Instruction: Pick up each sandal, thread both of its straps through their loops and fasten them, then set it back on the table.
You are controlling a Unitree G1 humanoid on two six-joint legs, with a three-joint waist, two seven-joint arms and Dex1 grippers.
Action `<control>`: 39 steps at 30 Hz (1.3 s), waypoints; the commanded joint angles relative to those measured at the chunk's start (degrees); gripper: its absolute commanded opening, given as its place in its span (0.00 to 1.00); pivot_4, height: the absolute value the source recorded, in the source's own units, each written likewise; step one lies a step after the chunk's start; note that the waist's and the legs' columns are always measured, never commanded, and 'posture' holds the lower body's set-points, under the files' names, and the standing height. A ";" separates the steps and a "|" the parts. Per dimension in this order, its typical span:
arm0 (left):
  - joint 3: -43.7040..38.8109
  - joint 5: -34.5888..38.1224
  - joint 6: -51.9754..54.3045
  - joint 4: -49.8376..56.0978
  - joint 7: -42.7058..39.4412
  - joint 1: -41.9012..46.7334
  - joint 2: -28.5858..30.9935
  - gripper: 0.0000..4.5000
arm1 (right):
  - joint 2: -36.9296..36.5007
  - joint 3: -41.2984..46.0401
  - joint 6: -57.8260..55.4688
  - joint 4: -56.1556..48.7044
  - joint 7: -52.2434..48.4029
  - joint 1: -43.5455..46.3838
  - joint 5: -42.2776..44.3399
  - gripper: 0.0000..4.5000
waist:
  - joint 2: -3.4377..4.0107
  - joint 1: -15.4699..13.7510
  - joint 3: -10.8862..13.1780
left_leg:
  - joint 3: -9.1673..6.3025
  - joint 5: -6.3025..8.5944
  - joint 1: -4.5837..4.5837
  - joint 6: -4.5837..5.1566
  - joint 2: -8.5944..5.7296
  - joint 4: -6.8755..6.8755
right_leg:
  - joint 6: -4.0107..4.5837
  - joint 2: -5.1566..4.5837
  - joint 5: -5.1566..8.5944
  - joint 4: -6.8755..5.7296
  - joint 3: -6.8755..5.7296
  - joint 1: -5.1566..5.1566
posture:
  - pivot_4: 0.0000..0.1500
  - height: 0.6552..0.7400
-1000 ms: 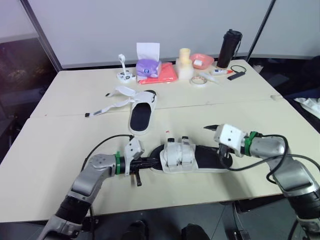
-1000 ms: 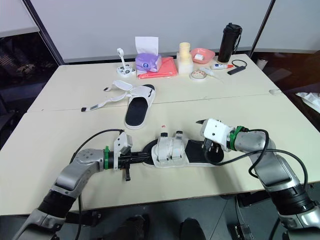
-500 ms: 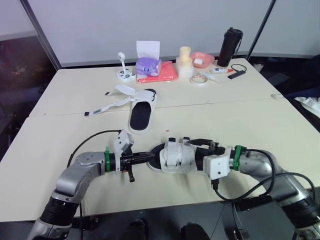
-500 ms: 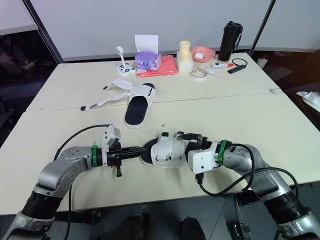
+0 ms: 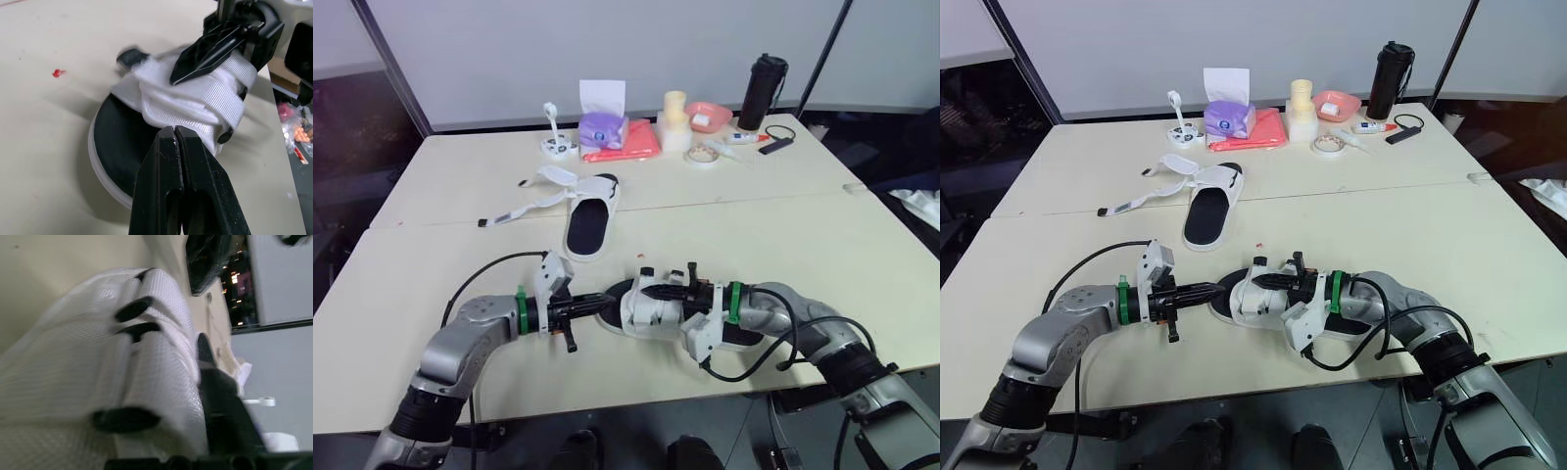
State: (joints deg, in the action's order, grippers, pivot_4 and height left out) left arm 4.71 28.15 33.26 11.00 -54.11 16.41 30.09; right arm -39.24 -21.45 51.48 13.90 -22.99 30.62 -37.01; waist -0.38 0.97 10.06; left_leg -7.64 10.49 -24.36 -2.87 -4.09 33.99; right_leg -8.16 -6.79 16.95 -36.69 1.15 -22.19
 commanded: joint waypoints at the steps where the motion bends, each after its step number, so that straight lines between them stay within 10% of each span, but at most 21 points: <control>1: -1.61 0.54 -1.00 1.71 0.47 -0.22 0.41 0.00 | -0.08 2.21 -0.72 -0.37 3.29 0.78 -0.99 0.01 | 0.00 -0.02 0.00 | 0.00 -0.01 0.00 -0.01 0.00 0.01 | 0.00 0.00 0.00 -0.06 0.02 -0.02 | 1.00 1.00; 11: 0.18 -1.61 -3.46 -0.76 1.27 0.68 -0.53 0.00 | 3.49 9.61 -39.88 16.28 12.23 15.13 -7.27 0.01 | 0.06 0.04 0.04 | 0.05 -0.21 0.02 -0.11 -0.02 0.15 | 0.13 0.01 -0.05 -0.46 0.11 -0.14 | 1.00 1.00; 24: 0.75 -2.71 -4.62 -1.62 2.07 1.58 -1.98 0.00 | 11.44 5.07 -56.87 55.11 22.48 33.17 -4.48 0.01 | 0.08 1.03 0.07 | 0.17 -0.24 -0.03 -0.16 0.00 -0.12 | 0.22 0.01 0.00 -0.46 0.12 -0.31 | 1.00 1.00; 33: 0.65 -2.49 -4.32 0.05 3.34 0.20 -2.15 0.00 | 9.84 4.36 -57.98 53.38 17.04 29.67 0.64 0.94 | 0.06 1.60 0.04 | 0.12 -0.25 0.05 -0.17 0.00 -0.06 | 0.21 0.04 0.00 -0.54 0.09 -0.22 | 1.00 1.00; 39: 0.01 -2.34 -4.46 0.10 3.36 0.05 -1.56 0.00 | 2.59 6.66 -67.80 20.47 0.86 13.48 4.12 0.99 | -0.05 1.00 -0.05 | 0.01 -0.22 0.09 -0.14 -0.01 0.03 | 0.18 0.04 0.02 -0.52 -0.02 -0.05 | 1.00 1.00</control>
State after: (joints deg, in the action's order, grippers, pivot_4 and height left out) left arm 5.79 25.44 29.58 9.45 -50.62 16.13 28.21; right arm -35.88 -14.75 -12.20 41.14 -15.46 48.41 -34.52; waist -0.43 1.97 10.01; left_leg -7.62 10.28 -24.27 -3.00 -4.11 34.03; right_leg -7.98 -6.75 16.97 -37.21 1.13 -22.25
